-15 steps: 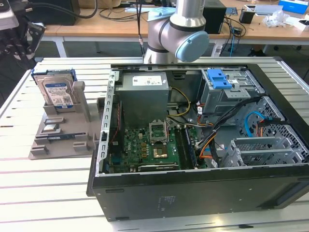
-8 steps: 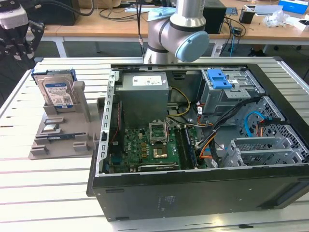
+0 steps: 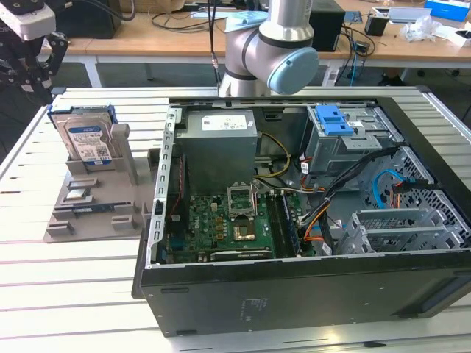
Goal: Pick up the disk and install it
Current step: 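Pick up the disk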
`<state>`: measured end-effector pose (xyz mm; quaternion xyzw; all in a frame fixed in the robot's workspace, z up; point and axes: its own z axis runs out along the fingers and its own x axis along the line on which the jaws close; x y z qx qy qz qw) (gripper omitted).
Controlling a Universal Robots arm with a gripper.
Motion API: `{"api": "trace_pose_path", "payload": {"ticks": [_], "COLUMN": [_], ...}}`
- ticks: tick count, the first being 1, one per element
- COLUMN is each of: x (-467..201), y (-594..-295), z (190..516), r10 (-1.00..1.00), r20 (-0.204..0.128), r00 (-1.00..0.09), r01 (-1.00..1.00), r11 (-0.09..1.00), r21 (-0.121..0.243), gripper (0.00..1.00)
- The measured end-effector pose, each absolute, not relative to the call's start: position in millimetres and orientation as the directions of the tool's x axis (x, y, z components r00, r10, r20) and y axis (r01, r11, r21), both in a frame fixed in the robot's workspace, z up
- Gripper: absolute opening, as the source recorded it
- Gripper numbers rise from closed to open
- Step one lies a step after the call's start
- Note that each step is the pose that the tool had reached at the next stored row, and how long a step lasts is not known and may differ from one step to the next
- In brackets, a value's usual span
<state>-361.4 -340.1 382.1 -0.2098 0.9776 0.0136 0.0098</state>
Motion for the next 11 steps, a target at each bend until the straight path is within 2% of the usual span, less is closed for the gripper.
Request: {"api": "trace_pose_path", "payload": {"ticks": [11], "x": [-361.4], "y": [-340.1], "z": [382.1], "r10": [-0.562], "r20": [-0.025], "r00": [-0.827], "r01": [-0.562], "r11": [0.827], "r21": [0.022], "gripper": [0.11]}}
